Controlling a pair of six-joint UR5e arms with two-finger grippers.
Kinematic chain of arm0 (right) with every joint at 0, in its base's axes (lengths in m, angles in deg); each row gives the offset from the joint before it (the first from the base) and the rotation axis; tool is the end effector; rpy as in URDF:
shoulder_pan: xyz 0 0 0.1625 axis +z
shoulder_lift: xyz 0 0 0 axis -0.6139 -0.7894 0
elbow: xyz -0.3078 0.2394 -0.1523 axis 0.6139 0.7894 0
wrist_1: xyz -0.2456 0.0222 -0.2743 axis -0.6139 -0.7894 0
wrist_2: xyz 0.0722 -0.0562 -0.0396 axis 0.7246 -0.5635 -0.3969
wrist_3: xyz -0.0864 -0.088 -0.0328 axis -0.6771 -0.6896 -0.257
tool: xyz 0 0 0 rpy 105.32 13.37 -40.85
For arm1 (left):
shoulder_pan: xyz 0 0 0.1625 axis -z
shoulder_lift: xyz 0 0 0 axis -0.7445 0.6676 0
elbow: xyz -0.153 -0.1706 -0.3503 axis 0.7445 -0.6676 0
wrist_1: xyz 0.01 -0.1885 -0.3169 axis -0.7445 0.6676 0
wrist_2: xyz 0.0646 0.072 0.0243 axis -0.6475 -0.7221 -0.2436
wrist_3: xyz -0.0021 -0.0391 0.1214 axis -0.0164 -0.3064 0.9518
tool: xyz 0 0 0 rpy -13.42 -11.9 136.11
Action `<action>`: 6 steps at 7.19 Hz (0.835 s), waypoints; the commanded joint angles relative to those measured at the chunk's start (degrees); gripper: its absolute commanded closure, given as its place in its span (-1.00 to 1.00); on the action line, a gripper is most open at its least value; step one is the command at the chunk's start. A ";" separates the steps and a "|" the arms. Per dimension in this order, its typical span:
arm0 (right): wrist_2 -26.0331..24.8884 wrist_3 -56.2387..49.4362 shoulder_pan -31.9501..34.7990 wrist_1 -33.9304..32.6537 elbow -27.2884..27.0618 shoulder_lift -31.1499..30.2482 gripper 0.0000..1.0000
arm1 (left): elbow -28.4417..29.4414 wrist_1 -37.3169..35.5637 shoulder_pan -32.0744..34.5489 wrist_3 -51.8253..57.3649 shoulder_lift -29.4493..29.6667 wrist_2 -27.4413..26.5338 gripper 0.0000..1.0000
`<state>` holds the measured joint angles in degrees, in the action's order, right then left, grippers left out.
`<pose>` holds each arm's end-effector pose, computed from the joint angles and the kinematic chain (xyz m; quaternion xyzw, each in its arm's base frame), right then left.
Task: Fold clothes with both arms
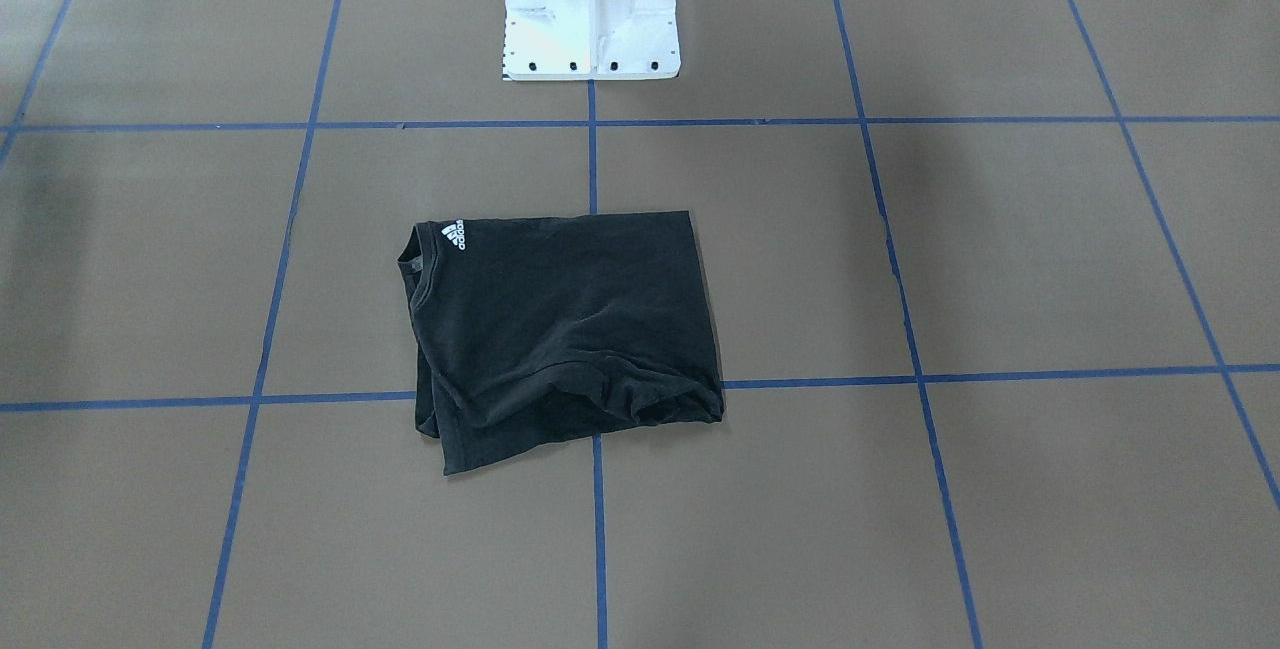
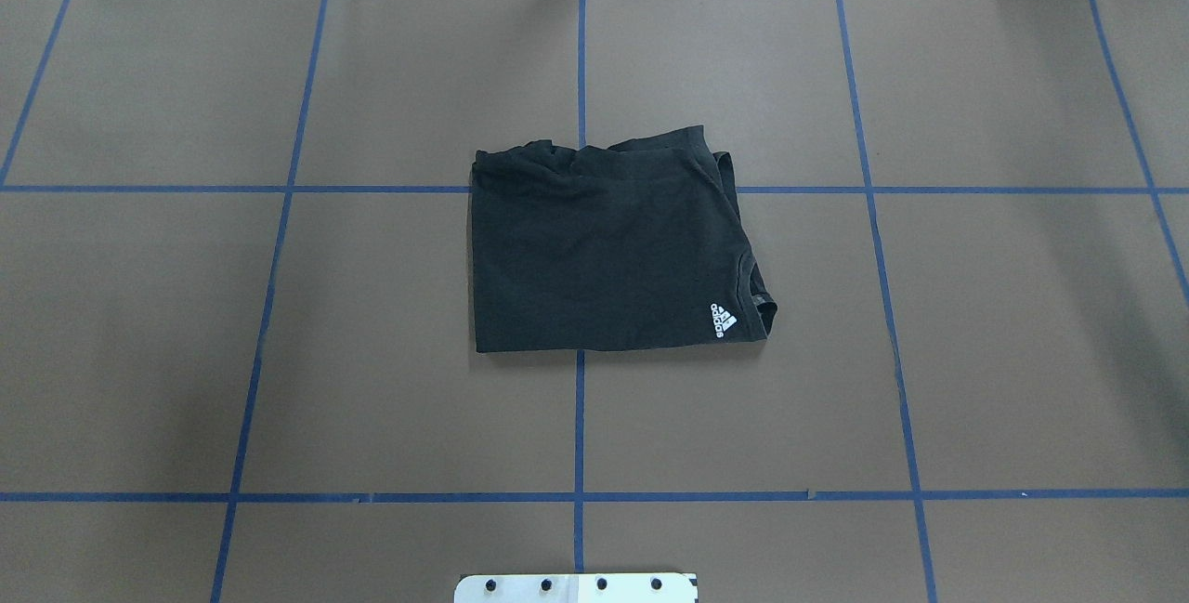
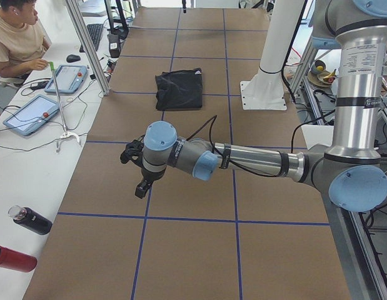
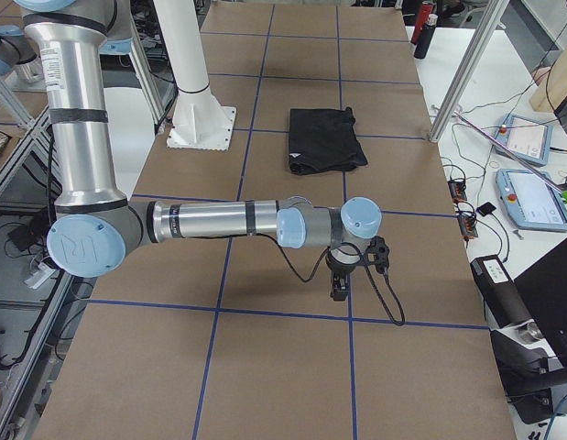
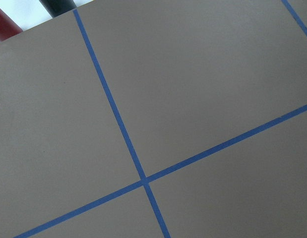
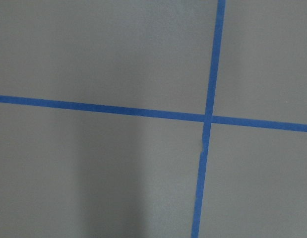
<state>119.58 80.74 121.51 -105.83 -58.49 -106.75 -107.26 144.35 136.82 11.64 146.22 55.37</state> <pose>-0.0117 -0.4815 0.6365 -0.0052 -0.3898 -0.0505 0.9195 -0.0337 -0.4665 0.5865 0.2081 0.3592 0.1417 0.8987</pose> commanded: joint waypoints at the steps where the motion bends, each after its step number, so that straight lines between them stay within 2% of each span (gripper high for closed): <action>1: 0.30 0.00 0.03 0.00 -0.38 -0.09 -1.00 | 0.25 0.28 -0.02 0.27 -0.39 0.02 -1.00; 6: -0.23 0.18 0.03 0.09 -0.29 0.09 -1.00 | 0.51 0.37 -0.02 0.09 -0.30 0.02 -1.00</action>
<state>119.45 80.98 121.47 -105.75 -58.74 -106.64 -106.84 144.70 136.81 11.83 145.88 55.36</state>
